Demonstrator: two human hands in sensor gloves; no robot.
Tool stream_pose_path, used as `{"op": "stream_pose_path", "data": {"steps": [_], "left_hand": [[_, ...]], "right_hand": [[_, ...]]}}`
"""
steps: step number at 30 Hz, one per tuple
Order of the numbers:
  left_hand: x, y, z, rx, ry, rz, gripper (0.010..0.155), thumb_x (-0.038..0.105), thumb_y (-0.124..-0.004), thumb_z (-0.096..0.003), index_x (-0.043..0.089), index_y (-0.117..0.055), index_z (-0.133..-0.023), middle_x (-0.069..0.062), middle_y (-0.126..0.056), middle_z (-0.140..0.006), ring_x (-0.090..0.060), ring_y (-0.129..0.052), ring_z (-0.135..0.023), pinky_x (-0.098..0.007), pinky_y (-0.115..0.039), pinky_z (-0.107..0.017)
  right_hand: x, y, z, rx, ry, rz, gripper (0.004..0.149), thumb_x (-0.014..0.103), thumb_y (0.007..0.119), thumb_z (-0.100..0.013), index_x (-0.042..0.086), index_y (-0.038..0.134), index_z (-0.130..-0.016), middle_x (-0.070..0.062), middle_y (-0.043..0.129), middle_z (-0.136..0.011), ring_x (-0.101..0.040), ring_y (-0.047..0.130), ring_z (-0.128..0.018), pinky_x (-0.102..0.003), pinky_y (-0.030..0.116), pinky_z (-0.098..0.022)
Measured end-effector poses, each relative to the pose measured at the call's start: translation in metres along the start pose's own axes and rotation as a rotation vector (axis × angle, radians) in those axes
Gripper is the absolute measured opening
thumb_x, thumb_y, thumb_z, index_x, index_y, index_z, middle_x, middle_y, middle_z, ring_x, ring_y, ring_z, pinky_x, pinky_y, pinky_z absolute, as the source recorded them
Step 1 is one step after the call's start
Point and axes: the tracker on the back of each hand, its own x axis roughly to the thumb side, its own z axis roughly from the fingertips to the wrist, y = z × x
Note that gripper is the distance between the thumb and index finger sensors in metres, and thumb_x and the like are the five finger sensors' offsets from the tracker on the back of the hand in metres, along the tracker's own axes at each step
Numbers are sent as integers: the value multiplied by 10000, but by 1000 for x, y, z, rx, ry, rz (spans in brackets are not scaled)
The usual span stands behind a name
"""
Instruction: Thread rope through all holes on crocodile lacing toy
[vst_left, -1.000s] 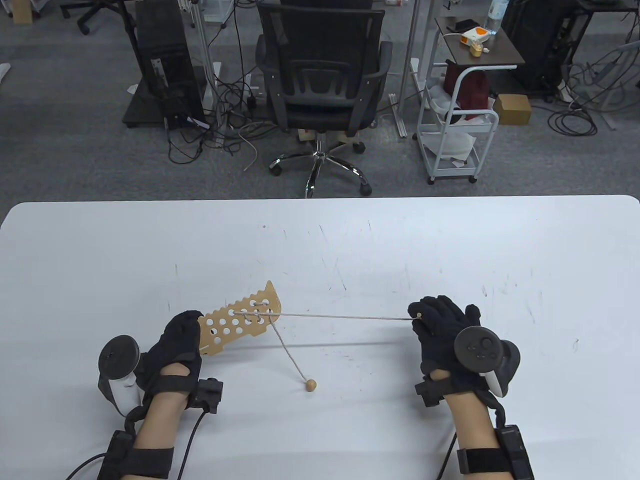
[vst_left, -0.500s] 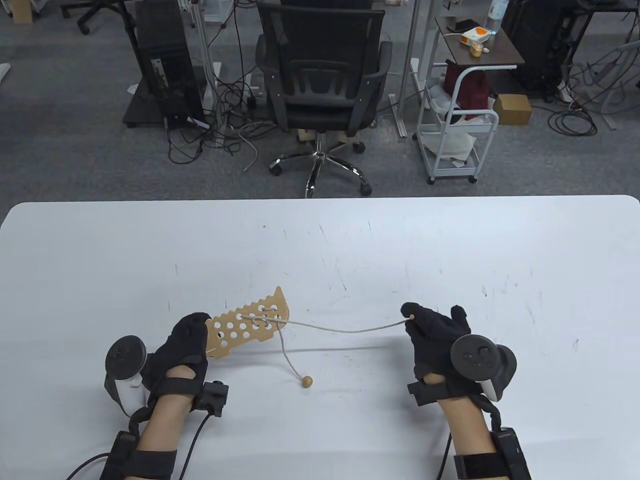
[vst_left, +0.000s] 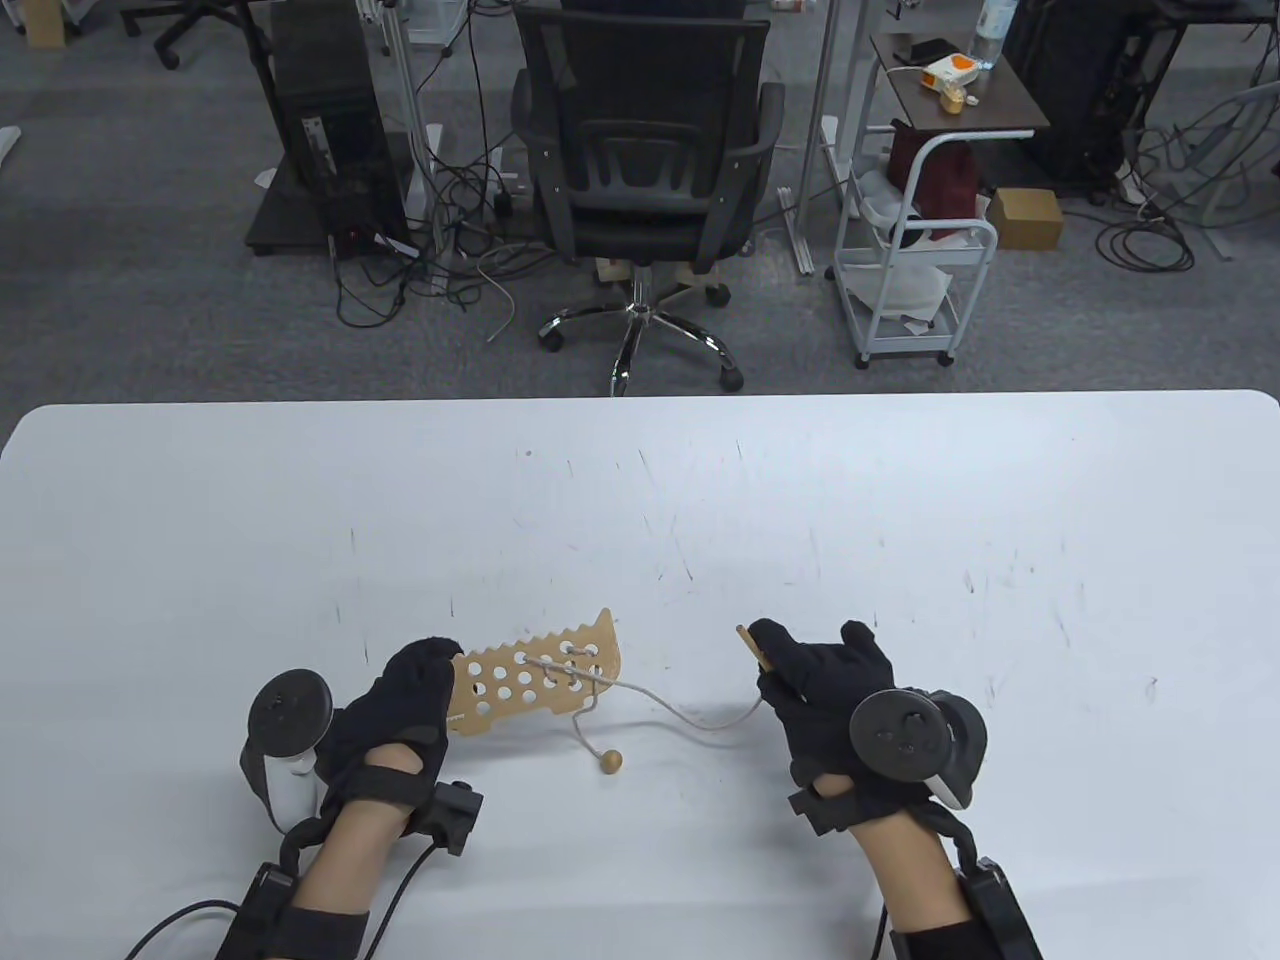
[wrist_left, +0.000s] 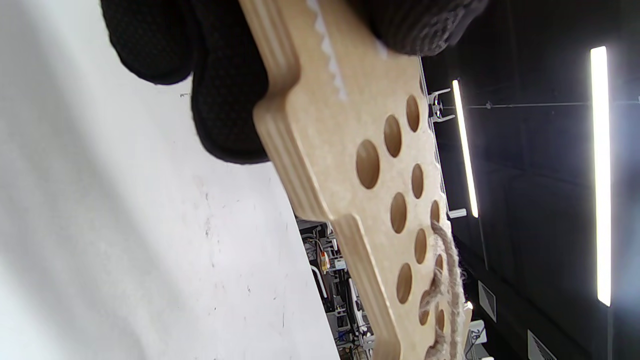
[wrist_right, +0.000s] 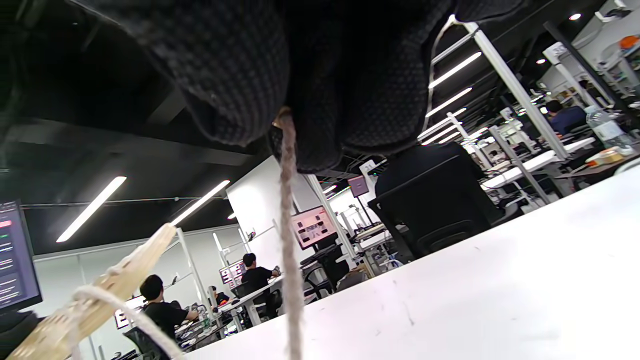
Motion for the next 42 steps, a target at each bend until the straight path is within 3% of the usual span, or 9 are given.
{"op": "stream_pose_path", "data": {"steps": [17,42], "left_hand": [[7,-26,7,-103,-37,-70,513,422,-721,-427,240,-747,-906,-14,-931,-713,-216,-1031,-511,-492,-760,-613],[17,-49,19,-185,-75,-125,516,427,-722,-428,240,-738,-909,-10,-929,-716,-213,-1031,-514,-489,-761,-613]], "right_hand": [[45,6,6,-20,-164,-25,385,267,955,-391,240,924,-774,-65,1047,-637,-327,985,-589,-659,517,-645],[84,29,17,61,-314,97,360,316,942,-398,192,954,-735,-49,1057,-593,-313,988,-556,-647,530,-644]]}}
